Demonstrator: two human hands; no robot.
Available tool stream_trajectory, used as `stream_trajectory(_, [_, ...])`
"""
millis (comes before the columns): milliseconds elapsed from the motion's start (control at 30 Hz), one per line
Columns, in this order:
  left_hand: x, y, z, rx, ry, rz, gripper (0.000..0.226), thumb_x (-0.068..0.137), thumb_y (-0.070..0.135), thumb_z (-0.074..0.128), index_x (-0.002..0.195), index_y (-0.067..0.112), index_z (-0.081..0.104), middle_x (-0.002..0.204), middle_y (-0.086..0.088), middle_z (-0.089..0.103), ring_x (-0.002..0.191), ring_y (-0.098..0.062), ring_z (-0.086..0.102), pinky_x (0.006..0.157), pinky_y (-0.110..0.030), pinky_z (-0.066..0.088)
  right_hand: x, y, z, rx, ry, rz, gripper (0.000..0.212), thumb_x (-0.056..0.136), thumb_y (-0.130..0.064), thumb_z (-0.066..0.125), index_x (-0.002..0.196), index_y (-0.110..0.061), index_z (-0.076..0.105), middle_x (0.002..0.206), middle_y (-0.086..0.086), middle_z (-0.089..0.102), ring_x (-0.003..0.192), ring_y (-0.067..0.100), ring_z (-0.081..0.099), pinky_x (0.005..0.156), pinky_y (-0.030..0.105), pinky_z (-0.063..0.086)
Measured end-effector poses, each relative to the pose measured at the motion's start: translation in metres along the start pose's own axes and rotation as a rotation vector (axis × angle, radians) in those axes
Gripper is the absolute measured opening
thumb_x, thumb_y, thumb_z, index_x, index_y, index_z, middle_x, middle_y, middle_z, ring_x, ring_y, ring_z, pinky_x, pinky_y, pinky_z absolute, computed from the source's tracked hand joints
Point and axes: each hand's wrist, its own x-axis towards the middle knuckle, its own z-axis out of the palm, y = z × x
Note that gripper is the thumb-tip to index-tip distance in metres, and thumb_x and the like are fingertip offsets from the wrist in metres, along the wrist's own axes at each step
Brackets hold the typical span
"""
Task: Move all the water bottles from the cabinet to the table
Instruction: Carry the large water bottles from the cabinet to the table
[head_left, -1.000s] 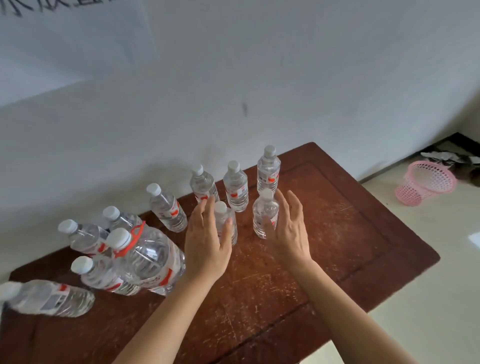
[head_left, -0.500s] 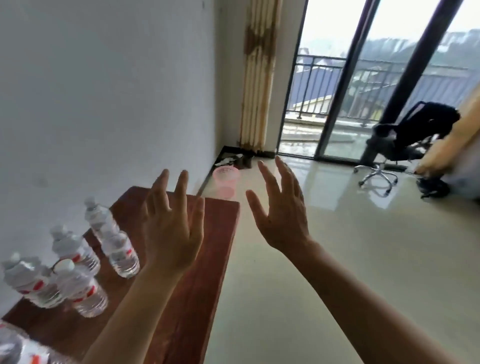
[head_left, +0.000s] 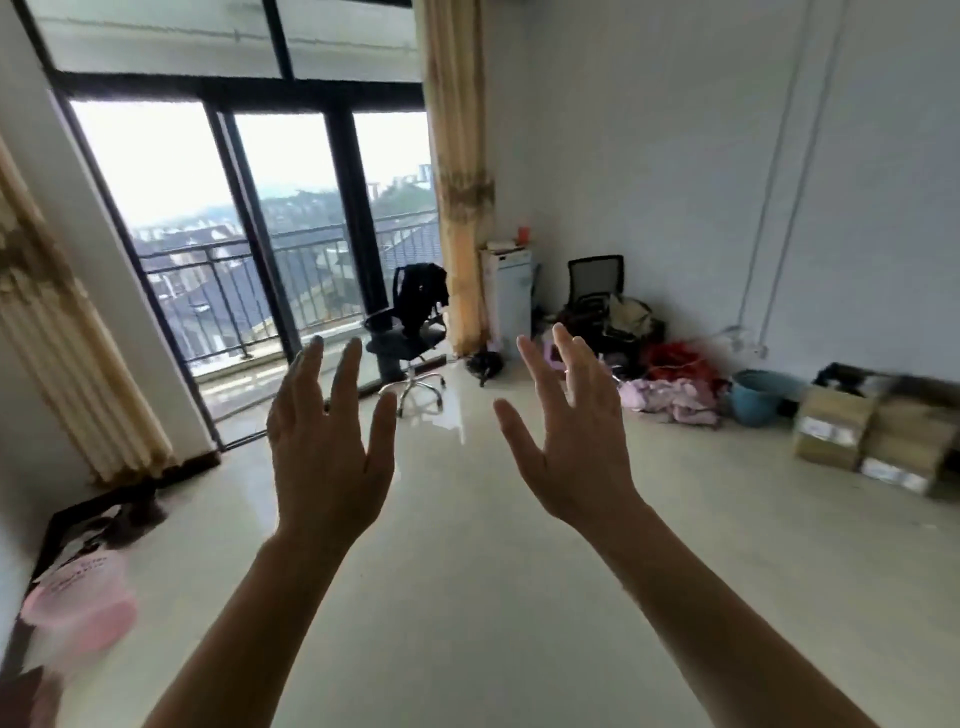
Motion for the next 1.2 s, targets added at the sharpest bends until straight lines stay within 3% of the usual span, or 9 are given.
stream_trajectory(233, [0.015,0.265,0.159,-0.237,-0.23,0.222,0.064,0.098,0.052,0.041,0.153,0.02,0.037,0.162,-0.018,0.025,0.148,-0.04,0.025,0.114,-0.062,0.029,-0.056,0.246,-0.196,-0.391,0.059,0.245,0.062,0.103,-0.054,0.043,0.159,-0.029,0.031,0.168,0.01,0.019,0.155,0.03,0.017,0.122,0.058,0.022])
stream_trajectory(400, [0.018,0.41,0.235,-0.37,-0.355,0.378,0.066,0.098,0.056,0.039,0.155,0.023,0.035,0.165,-0.017,0.016,0.151,-0.039,0.018,0.115,-0.066,0.026,-0.087,0.358,-0.291,-0.61,0.072,0.428,0.062,0.103,-0.06,0.035,0.16,-0.034,0.028,0.17,0.009,0.012,0.157,0.032,0.01,0.122,0.061,0.017])
stream_trajectory(600, [0.02,0.532,0.331,-0.464,-0.465,0.501,0.063,0.099,0.062,0.024,0.157,0.037,0.028,0.17,-0.004,0.0,0.155,-0.034,0.001,0.118,-0.068,0.013,-0.116,0.455,-0.34,-0.808,0.064,0.611,0.062,0.103,-0.063,0.029,0.16,-0.045,0.014,0.171,0.003,-0.008,0.156,0.036,-0.012,0.121,0.066,-0.002])
stream_trajectory(733, [0.036,0.619,0.396,-0.556,-0.51,0.577,0.064,0.098,0.067,0.018,0.157,0.045,0.014,0.169,0.004,-0.011,0.156,-0.028,-0.007,0.118,-0.07,0.008,-0.114,0.522,-0.366,-0.975,0.093,0.696,0.063,0.103,-0.066,0.028,0.16,-0.045,0.014,0.172,0.004,-0.004,0.155,0.043,-0.001,0.118,0.073,0.006])
stream_trajectory(967, [0.088,0.76,0.482,-0.664,-0.546,0.782,0.07,0.092,0.07,0.005,0.157,0.045,-0.002,0.167,0.003,-0.019,0.154,-0.029,-0.015,0.119,-0.068,0.007,-0.079,0.613,-0.413,-1.161,0.163,0.853,0.067,0.101,-0.068,0.031,0.16,-0.039,0.023,0.171,0.008,0.005,0.154,0.046,0.008,0.116,0.071,0.012])
stream_trajectory(1067, [0.081,0.828,0.522,-0.735,-0.592,0.892,0.067,0.098,0.067,0.017,0.158,0.042,0.001,0.169,0.0,-0.014,0.155,-0.032,-0.01,0.118,-0.07,0.011,-0.101,0.651,-0.434,-1.211,0.157,0.976,0.068,0.1,-0.068,0.033,0.16,-0.037,0.026,0.171,0.01,0.007,0.153,0.046,0.009,0.117,0.072,0.014])
stream_trajectory(1100, [0.061,0.894,0.552,-0.766,-0.679,0.974,0.067,0.099,0.066,0.02,0.158,0.041,0.001,0.169,-0.001,-0.012,0.155,-0.032,-0.009,0.117,-0.07,0.012,-0.124,0.691,-0.458,-1.236,0.163,1.108,0.069,0.1,-0.069,0.033,0.16,-0.037,0.025,0.171,0.01,0.006,0.154,0.046,0.009,0.118,0.071,0.014])
stream_trajectory(1200, [0.036,0.927,0.572,-0.757,-0.705,0.997,0.068,0.099,0.066,0.021,0.159,0.042,-0.001,0.169,-0.004,-0.011,0.155,-0.033,-0.008,0.119,-0.069,0.01,-0.146,0.718,-0.473,-1.256,0.152,1.145,0.071,0.099,-0.07,0.032,0.161,-0.036,0.023,0.171,0.01,0.004,0.153,0.046,0.011,0.118,0.071,0.014])
